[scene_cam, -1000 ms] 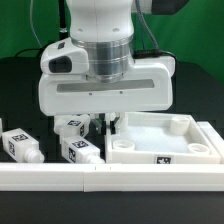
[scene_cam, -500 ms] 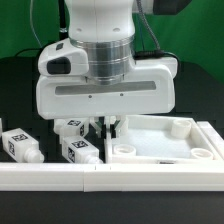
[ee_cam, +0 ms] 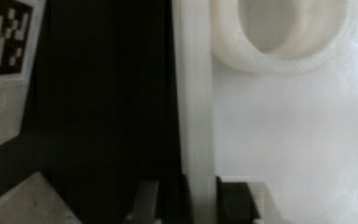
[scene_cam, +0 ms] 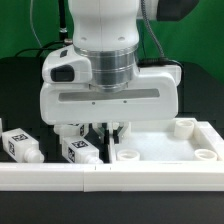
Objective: Assemble one leg
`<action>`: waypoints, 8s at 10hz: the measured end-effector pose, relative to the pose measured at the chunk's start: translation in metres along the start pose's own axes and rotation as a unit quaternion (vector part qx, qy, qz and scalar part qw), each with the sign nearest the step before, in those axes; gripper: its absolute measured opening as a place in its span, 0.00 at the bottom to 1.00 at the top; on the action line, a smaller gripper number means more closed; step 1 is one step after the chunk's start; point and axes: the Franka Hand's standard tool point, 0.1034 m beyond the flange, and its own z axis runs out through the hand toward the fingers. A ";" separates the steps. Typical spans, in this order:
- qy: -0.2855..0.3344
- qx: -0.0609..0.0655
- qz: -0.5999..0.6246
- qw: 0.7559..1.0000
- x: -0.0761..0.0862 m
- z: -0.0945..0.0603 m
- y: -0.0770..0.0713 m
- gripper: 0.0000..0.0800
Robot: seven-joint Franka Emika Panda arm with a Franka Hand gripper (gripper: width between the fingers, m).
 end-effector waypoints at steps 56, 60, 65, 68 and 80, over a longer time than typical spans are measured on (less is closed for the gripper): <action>-0.015 -0.011 0.059 0.998 -0.120 -0.046 -0.113 0.36; 0.012 -0.017 0.046 0.999 -0.163 -0.014 -0.120 0.36; 0.020 -0.025 0.036 0.999 -0.189 0.039 -0.134 0.36; 0.021 -0.025 0.034 0.999 -0.189 0.038 -0.134 0.36; -0.165 0.005 0.094 0.982 -0.156 0.016 -0.118 0.81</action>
Offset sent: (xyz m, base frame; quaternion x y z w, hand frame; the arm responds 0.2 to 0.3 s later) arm 0.0000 0.0000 0.0000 0.0000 0.0000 0.0000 1.0000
